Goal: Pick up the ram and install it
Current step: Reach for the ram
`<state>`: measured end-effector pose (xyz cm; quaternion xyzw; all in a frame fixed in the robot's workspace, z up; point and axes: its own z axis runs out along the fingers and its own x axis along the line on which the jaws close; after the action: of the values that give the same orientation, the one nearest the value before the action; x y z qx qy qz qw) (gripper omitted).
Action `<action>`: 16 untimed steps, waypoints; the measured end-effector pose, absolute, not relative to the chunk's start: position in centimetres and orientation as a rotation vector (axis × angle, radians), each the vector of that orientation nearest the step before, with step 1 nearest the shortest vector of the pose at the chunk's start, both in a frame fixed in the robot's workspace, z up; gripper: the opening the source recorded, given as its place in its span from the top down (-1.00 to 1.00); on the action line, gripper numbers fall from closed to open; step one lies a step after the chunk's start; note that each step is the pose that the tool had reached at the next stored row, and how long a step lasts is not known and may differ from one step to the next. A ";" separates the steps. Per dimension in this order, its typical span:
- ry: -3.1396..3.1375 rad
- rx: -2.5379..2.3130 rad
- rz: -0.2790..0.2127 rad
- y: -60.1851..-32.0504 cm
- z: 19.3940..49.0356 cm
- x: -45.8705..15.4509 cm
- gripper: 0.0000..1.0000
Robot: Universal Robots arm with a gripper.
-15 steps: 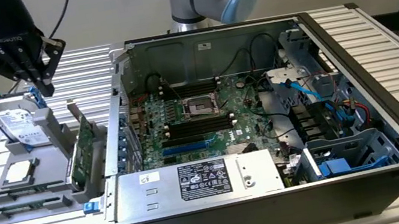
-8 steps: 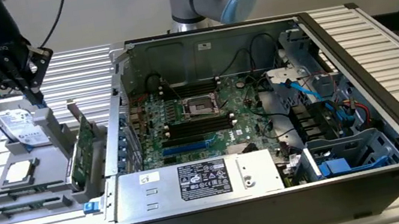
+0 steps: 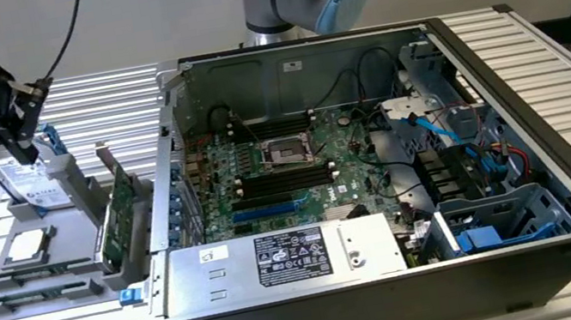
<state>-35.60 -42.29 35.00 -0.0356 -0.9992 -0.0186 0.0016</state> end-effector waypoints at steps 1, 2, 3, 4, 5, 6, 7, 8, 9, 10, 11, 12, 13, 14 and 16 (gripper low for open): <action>-3.136 -0.112 -0.059 -42.5 35.0 -35.9 0.79; -3.136 -0.112 -0.059 -42.7 34.9 -36.2 0.79; -3.136 -0.112 -0.058 -42.9 34.9 -36.5 0.79; -3.136 -0.112 -0.059 -43.2 34.8 -36.7 0.79; -3.136 -0.112 -0.059 -43.4 34.7 -36.9 0.79; -3.136 -0.112 -0.059 -43.7 34.7 -37.1 0.79; -3.136 -0.112 -0.059 -44.0 34.7 -37.3 0.79; -3.136 -0.112 -0.059 -44.4 34.6 -37.5 0.79; -3.136 -0.112 -0.059 -44.7 34.6 -37.6 0.79; -3.136 -0.112 -0.059 -45.1 34.6 -37.8 0.79; -3.136 -0.111 -0.060 -45.5 34.6 -38.0 0.79; -3.136 -0.111 -0.060 -45.8 34.5 -38.1 0.79; -3.136 -0.111 -0.060 -46.1 34.5 -38.2 0.79; -3.136 -0.110 -0.060 -46.4 34.5 -38.3 0.79; -3.136 -0.109 -0.060 -46.9 34.4 -38.5 0.79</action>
<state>-38.49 -46.95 34.43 -0.0346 -0.9992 -0.0192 0.0016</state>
